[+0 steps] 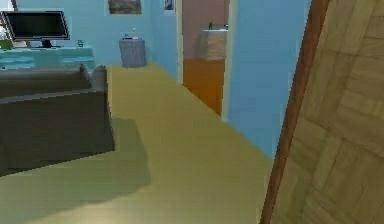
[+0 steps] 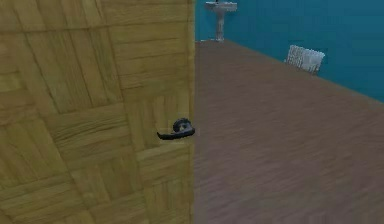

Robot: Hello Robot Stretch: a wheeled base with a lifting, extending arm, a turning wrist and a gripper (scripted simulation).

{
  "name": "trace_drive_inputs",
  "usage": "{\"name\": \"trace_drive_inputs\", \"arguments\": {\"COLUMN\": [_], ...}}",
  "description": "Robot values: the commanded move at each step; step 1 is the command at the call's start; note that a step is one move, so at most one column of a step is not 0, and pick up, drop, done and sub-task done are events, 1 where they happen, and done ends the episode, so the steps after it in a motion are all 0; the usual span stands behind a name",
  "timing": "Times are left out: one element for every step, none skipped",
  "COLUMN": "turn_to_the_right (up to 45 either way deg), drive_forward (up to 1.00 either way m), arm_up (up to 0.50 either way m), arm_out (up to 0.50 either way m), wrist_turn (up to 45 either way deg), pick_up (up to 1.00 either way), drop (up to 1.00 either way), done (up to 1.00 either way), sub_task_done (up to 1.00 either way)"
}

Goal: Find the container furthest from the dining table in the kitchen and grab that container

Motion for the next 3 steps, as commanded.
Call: {"name": "trace_drive_inputs", "arguments": {"turn_to_the_right": [0.0, 0.0, -6.0], "drive_forward": [1.0, 1.0, 0.0], "arm_up": [0.0, 0.0, 0.0], "arm_out": [0.0, 0.0, 0.0], "wrist_turn": [0.0, 0.0, 0.0], "pick_up": [0.0, 0.0, 0.0], "drop": [0.0, 0.0, 0.0], "done": [0.0, 0.0, 0.0], "sub_task_done": [0.0, 0.0, 0.0]}}
